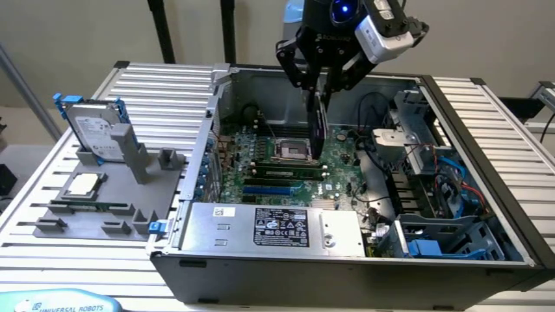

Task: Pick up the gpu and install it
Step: 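Pick up the gpu and move the gpu toward the slot, then insert the gpu into the slot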

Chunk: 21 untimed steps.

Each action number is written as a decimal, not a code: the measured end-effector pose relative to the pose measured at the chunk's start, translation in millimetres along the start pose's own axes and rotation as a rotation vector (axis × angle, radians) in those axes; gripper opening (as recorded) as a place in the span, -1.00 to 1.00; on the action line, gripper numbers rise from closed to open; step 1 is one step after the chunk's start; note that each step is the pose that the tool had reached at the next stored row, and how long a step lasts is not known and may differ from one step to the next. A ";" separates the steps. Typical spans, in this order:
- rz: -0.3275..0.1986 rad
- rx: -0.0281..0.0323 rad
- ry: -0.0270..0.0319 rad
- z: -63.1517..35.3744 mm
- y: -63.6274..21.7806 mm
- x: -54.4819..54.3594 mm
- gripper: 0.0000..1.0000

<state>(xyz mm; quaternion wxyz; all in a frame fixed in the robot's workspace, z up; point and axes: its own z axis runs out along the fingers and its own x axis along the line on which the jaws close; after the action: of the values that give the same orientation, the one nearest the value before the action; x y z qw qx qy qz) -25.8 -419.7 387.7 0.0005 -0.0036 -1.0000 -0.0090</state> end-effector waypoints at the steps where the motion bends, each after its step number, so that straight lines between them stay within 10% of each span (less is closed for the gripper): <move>1: 0.000 0.0003 0.0002 1.3 0.0 -0.4 -0.47; 21: -0.017 0.0023 -0.0003 2.6 0.0 -0.6 -0.47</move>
<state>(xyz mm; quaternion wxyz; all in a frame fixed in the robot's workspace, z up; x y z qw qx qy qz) -25.2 -419.7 385.2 0.0003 0.0051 -1.0000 -0.0079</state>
